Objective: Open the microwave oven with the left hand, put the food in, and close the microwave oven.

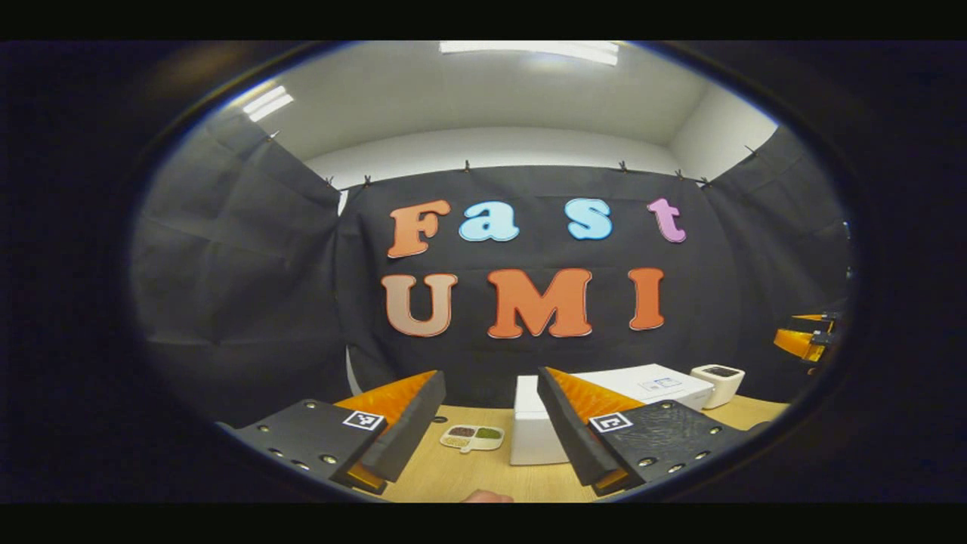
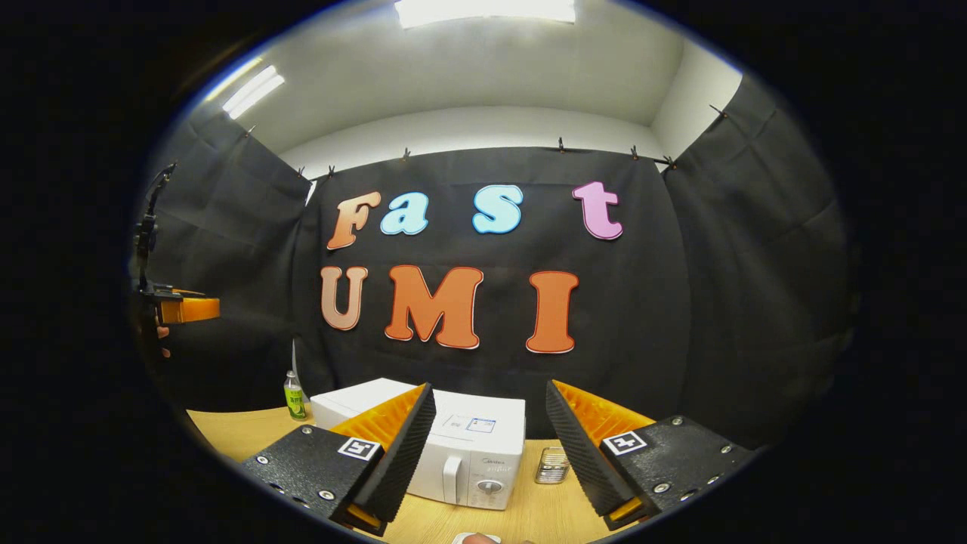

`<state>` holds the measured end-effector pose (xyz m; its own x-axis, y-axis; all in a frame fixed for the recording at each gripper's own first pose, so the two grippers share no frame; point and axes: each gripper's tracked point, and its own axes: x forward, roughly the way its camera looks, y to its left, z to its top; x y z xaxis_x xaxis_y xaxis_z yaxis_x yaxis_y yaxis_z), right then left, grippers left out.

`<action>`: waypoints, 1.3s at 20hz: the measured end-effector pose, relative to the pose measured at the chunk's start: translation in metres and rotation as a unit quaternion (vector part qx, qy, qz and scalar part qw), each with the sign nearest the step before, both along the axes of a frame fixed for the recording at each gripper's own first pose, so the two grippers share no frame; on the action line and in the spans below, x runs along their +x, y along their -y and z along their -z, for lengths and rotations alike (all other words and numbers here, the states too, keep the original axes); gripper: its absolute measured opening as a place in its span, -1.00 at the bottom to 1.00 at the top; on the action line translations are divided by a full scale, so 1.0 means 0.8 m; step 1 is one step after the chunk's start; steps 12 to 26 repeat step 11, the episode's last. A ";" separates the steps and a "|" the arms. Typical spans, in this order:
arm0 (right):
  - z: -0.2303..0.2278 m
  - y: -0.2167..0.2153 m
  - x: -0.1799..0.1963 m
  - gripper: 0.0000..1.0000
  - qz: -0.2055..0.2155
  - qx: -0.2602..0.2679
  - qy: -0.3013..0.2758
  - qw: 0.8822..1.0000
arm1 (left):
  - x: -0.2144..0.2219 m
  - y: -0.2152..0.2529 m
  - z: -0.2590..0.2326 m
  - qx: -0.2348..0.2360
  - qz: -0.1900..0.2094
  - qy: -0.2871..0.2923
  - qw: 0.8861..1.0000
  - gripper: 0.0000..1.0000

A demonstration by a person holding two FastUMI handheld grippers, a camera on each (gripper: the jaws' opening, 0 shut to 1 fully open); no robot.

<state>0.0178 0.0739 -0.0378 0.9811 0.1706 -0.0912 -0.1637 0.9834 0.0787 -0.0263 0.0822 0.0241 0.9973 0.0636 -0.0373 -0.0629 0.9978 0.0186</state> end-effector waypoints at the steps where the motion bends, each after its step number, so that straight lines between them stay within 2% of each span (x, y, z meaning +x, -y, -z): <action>1: -0.005 -0.001 0.000 0.83 -0.001 -0.001 0.005 1.000 | -0.001 0.001 -0.002 0.000 0.000 0.002 1.000 0.65; 10: -0.038 0.009 -0.005 0.84 0.001 0.004 0.031 0.999 | -0.002 0.014 0.001 0.005 -0.001 0.003 1.000 0.65; 26: -0.039 0.011 -0.004 0.85 0.003 0.008 0.031 0.999 | 0.000 0.015 0.000 0.007 -0.002 0.003 1.000 0.65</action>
